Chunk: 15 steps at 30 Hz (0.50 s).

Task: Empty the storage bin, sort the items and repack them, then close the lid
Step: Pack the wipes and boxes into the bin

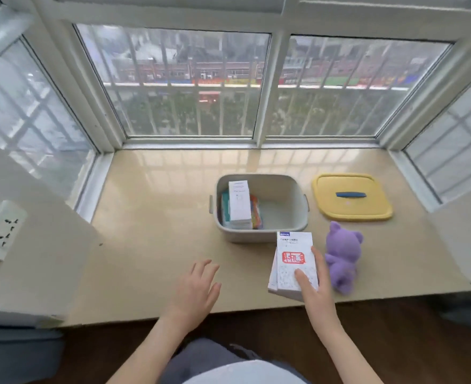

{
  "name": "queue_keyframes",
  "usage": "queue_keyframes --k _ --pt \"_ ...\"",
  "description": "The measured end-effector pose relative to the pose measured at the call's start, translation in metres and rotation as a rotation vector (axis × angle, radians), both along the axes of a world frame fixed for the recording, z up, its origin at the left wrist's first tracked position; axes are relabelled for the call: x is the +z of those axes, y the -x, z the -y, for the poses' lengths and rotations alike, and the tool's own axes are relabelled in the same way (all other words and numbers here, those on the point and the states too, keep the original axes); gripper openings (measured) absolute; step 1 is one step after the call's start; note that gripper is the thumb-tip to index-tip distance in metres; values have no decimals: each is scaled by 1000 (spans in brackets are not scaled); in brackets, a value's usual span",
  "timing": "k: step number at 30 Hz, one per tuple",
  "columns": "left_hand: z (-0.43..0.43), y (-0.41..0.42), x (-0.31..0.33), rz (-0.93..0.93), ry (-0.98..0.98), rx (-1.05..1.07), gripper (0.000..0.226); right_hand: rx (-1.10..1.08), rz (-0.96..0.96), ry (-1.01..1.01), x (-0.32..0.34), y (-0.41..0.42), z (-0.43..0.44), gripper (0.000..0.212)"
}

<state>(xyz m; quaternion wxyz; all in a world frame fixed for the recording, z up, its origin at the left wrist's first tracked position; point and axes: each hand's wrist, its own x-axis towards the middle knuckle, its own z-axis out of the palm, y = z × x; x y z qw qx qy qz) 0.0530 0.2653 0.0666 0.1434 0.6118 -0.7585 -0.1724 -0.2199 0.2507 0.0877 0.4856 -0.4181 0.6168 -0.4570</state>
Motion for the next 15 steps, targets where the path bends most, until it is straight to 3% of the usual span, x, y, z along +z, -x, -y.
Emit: queue_keyframes --k 10,15 --pt "36 218 15 2 -10 -226 47 -245 -33 -20 17 205 -31 54" --pt "74 283 13 -130 -103 -195 64 -335 -39 -49 6 257 -17 55"
